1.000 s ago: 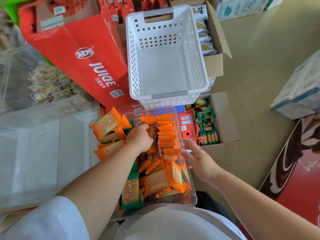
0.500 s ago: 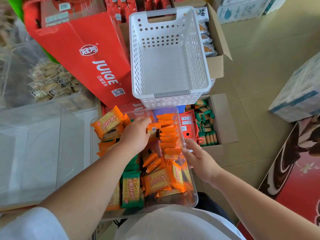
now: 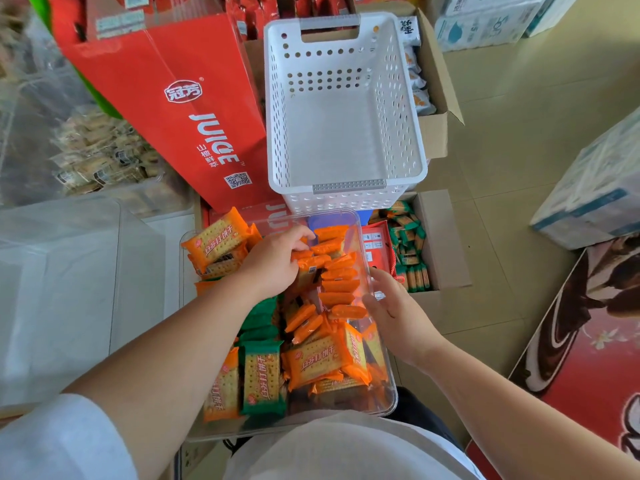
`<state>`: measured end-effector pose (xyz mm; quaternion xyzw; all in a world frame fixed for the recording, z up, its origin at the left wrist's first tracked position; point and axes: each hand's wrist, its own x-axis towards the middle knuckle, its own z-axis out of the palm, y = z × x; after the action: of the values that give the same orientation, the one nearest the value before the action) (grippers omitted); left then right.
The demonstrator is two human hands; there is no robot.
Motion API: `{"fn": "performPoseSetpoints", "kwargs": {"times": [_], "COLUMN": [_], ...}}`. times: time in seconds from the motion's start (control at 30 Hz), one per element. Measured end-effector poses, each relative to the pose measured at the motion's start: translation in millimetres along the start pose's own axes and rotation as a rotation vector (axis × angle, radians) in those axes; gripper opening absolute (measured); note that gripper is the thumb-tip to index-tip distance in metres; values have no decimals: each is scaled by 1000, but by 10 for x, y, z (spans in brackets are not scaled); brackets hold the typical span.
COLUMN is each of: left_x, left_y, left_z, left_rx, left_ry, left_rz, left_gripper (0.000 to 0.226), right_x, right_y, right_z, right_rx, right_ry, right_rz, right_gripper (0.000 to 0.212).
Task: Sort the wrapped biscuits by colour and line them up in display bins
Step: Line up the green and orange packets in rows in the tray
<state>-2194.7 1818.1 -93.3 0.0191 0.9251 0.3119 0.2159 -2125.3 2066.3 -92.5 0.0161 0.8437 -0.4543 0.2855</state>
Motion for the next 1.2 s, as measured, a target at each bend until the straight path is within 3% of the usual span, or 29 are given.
{"fn": "performPoseSetpoints", "kwargs": {"times": [0.23,0.33,0.57,0.8,1.0,1.2], "left_x": [-45,-45,22,-50,-47,39], "left_y": [68,48,-24,-97,-111,39], "left_z": [114,198,208,162,110,86], "left_rx": [-3,215,724,717,710,678], "left_ry": [-36,60,299,193,35,53], "left_rz": [14,49,134,181,149,104], "left_gripper": [56,68,65,54,74,55], "right_x": [24,13,-1,-4,-3,-2], "right_y": [0,1,16,37,52,12], "right_z": [86,108,102,91,98,104], "right_rx": [-9,3,6,28,43,46], "right_ry": [43,54,54,51,50,55], "right_rz": [-5,-8,-17,-28,-48,-23], "right_gripper": [41,39,40,39,41,44]}}
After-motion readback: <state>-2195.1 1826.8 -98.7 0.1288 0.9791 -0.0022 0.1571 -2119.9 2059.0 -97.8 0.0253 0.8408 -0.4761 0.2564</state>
